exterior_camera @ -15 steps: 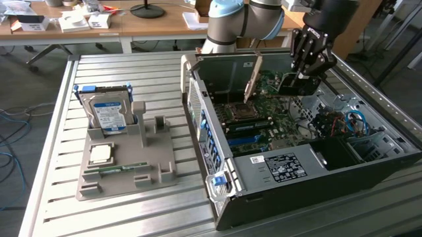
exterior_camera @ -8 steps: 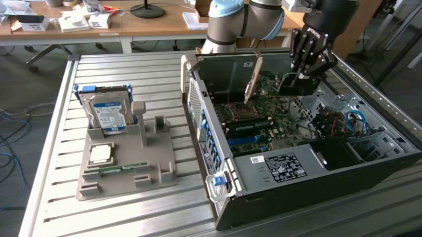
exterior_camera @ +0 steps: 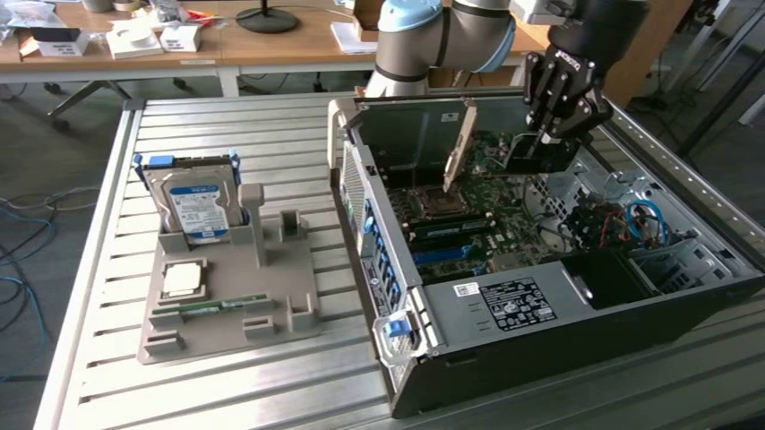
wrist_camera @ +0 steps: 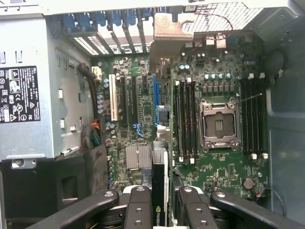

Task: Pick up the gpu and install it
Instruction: 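Insert the gpu into the slot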

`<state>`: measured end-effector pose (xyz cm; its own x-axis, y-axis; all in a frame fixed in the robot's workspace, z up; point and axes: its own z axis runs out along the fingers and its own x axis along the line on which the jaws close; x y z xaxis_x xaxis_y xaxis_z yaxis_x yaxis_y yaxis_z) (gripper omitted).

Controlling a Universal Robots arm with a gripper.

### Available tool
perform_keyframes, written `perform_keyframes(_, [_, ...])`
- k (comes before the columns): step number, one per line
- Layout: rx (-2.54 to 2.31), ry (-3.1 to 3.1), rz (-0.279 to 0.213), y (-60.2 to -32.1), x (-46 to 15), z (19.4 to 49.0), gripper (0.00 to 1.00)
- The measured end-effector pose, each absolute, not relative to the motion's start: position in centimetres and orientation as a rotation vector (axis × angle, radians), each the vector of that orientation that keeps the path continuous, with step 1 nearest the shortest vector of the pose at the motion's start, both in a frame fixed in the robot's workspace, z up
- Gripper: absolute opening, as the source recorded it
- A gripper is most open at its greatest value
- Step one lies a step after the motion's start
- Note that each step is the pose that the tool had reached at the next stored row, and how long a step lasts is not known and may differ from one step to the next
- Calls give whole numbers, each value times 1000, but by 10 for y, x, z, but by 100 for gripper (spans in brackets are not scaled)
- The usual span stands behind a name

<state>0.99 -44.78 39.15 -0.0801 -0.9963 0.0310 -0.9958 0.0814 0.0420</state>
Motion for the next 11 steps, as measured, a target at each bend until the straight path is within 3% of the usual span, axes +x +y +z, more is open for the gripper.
perform_keyframes(11, [2119, -2293, -16, -448, 5, 391, 26])
